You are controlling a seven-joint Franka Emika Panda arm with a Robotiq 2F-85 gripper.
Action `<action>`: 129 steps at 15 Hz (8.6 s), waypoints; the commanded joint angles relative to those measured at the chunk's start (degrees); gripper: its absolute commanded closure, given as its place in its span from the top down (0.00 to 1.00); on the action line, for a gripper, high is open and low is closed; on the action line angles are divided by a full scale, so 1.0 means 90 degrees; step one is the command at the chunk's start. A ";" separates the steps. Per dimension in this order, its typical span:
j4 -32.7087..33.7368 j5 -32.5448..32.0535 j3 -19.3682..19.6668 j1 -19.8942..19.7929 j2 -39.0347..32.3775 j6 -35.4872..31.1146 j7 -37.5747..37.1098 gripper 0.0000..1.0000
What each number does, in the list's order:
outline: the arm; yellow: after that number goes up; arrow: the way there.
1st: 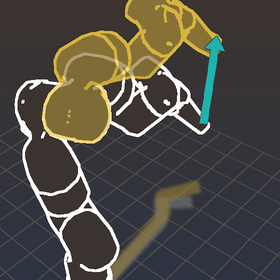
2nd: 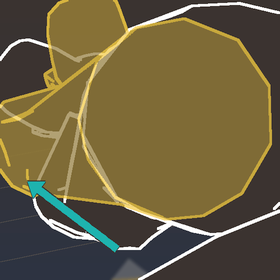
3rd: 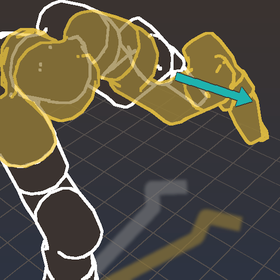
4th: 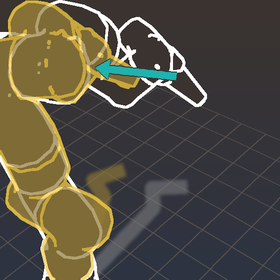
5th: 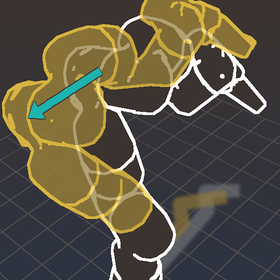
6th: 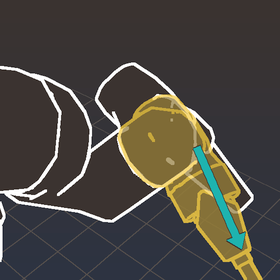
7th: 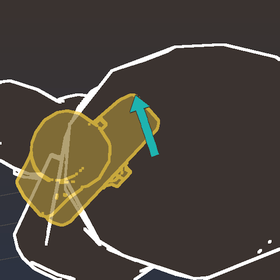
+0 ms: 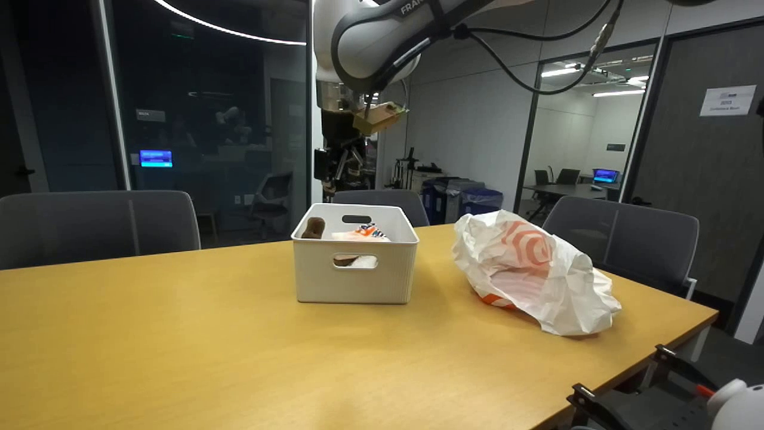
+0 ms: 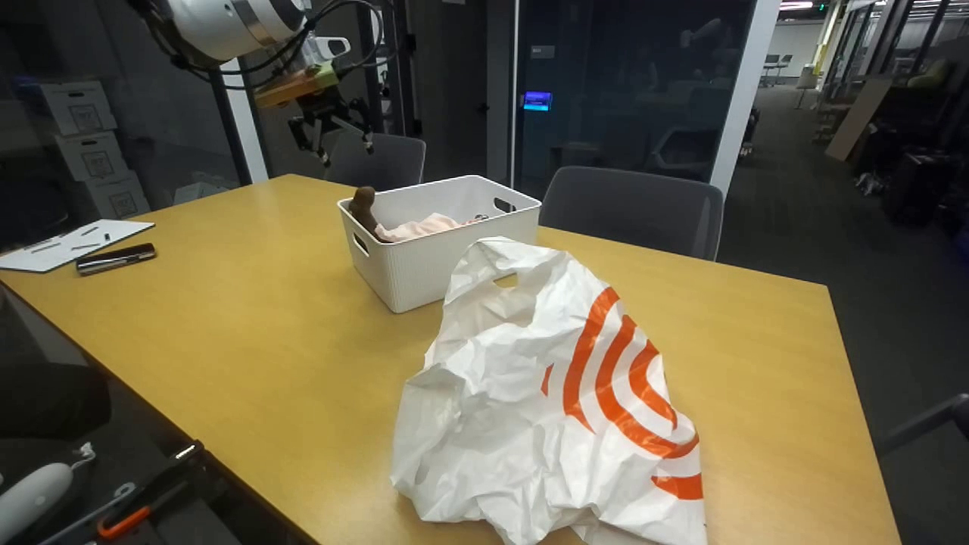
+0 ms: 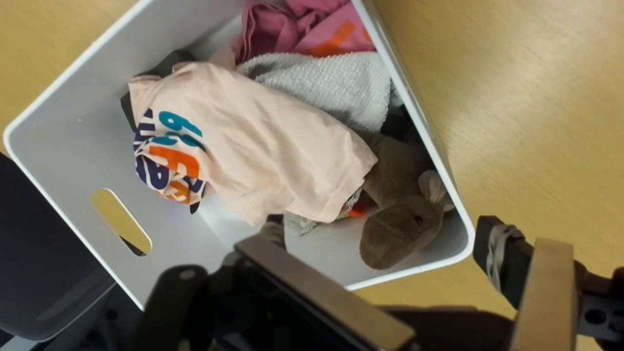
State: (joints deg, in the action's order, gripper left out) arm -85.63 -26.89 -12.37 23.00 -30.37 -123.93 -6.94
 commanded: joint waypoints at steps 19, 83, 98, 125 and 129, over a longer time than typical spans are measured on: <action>0.2727 0.2345 -0.0330 -0.0375 -0.2348 0.0120 0.3197 1.00; -0.4080 -0.1203 0.0327 -0.0135 0.4383 0.0649 -0.7928 0.09; -0.5163 -0.2077 0.0236 -0.1816 0.4326 0.0564 -0.8929 0.09; -0.4180 -0.2667 0.1414 -0.2145 0.1503 -0.0916 -0.7691 0.09; -0.4085 -0.2651 0.1506 -0.2130 0.1325 -0.0992 -0.7626 0.47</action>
State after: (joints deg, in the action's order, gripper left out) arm -124.27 -51.38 0.54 3.69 -17.17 -132.96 -77.25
